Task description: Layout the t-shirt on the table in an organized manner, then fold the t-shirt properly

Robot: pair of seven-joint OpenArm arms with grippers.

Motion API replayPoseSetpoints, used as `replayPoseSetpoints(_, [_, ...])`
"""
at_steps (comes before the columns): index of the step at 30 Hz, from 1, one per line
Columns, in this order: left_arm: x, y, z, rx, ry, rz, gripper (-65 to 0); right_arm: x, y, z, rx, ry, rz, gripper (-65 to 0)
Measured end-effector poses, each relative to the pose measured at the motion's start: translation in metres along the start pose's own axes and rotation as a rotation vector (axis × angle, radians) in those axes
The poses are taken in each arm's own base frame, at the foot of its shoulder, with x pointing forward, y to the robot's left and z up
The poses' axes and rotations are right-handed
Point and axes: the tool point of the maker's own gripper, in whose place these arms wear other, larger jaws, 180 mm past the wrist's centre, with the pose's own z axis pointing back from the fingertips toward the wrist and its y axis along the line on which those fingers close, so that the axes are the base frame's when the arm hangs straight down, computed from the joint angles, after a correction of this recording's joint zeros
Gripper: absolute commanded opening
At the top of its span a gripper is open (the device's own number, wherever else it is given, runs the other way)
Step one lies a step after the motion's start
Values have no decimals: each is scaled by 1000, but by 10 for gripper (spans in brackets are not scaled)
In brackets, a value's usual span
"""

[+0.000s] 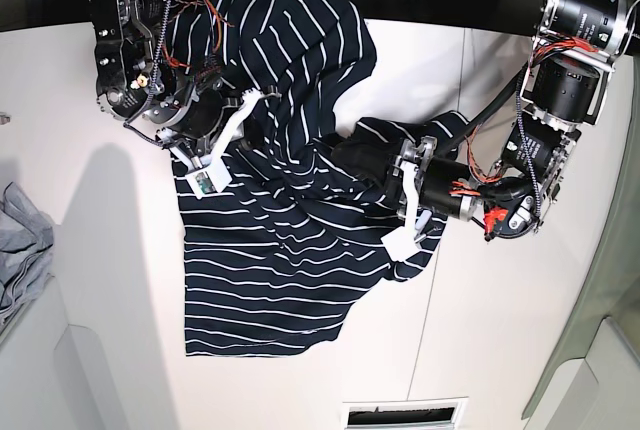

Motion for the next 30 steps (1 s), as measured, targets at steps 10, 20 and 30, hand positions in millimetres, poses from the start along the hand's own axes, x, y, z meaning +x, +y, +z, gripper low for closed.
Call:
replayPoseSetpoints(10, [99,13,28,200,-214,-194,-493,-51,7,4,9,111,-13,-650])
replayPoseSetpoints(20, [134,60,-7,642,-232,-396,-547,-69,9,7,7,149,-21,-650])
replayPoseSetpoints(30, [79,140,7,924,-51,-266,-596,-79,-9,16,-36,186,33,-650])
